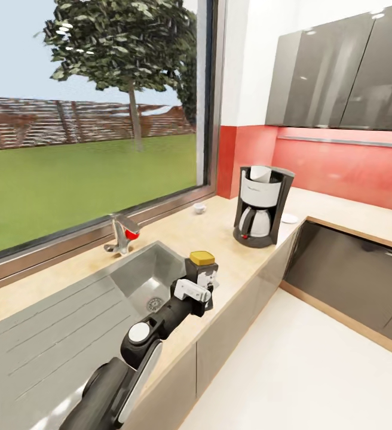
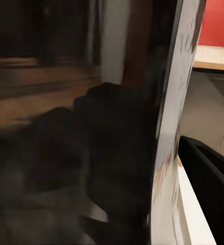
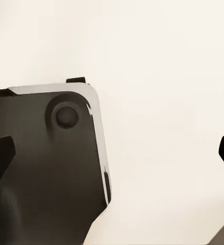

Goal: Set up a coffee station on the kitchen countertop: keep the coffee maker on the countertop, move the bottle of coffee from the kitchen shelf to the counter next to the coffee maker, place a paper coffee filter on top of the coffee maker, put the saucer next to the coffee maker with the coffee cup on the saucer, and place the electric kettle next to the coffee maker.

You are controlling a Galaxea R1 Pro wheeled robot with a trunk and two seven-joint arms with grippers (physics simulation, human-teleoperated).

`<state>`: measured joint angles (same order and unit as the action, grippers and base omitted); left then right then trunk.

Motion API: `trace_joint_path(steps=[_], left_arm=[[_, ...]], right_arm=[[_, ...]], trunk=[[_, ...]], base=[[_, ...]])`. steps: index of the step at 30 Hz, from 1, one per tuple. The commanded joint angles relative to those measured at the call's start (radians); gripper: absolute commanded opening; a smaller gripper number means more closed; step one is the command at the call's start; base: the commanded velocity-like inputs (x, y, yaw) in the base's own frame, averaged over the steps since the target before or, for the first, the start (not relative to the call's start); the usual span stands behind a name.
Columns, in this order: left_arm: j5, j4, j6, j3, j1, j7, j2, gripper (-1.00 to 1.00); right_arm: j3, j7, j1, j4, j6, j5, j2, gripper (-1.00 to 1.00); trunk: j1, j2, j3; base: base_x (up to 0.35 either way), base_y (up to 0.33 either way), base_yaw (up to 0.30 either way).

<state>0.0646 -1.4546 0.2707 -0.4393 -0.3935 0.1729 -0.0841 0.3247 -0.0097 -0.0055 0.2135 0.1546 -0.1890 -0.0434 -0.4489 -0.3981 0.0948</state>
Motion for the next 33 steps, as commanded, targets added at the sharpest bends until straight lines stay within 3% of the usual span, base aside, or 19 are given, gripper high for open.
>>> trace_joint_path(steps=[1,15,33], left_arm=[[0.005,-0.001,0.007,0.001,-0.001,0.001,-0.001,-1.00],[0.004,-0.001,0.007,-0.001,-0.001,0.000,-0.001,-1.00],[0.004,-0.001,0.005,0.000,0.002,0.000,0.000,-1.00]], right_arm=[[0.007,-0.001,-0.001,0.000,0.003,-0.011,0.000,1.00],[0.007,-0.001,-0.001,0.000,0.003,-0.010,0.000,1.00],[0.007,-0.001,-0.001,0.000,0.002,-0.012,0.000,1.00]], trunk=[[-0.001,-0.002,0.002],[-0.001,-0.002,0.002],[-0.001,-0.002,0.002]], base=[[0.331,-0.016,0.000],[0.250,-0.167,0.000],[0.133,-0.208,0.000]])
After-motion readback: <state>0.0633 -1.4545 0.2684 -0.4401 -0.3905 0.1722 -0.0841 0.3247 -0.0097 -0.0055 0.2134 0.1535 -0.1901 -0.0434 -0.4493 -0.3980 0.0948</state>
